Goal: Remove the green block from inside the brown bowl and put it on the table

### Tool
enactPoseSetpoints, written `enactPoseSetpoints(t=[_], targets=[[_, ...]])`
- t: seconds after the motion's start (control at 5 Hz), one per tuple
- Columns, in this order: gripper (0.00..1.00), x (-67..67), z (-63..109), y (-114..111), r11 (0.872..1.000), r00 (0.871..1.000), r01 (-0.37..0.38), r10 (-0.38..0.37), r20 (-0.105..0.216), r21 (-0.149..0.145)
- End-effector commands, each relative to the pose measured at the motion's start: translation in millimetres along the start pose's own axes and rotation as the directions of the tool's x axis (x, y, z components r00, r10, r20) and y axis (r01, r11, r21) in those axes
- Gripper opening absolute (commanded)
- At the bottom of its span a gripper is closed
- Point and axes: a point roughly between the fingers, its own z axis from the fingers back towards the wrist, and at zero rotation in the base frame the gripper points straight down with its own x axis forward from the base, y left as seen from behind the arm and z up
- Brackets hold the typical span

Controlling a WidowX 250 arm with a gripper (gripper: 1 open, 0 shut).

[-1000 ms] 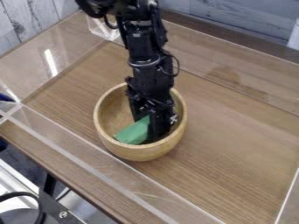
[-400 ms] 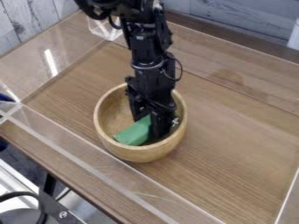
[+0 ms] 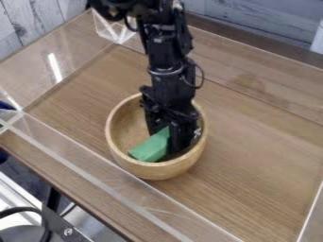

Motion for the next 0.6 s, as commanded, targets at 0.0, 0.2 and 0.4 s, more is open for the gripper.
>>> enactPoseSetpoints(t=[0.0, 0.2, 0.4], targets=[[0.00, 15.4, 29.0, 6, 0.999, 0.997, -0.013, 0.011, 0.080, 0.030], [0.00, 16.6, 49.6, 13, 0.999, 0.991, -0.021, 0.015, 0.132, 0.040], [0.00, 18.5, 82.4, 24, 0.997, 0.978, -0.043, 0.029, 0.208, 0.061]])
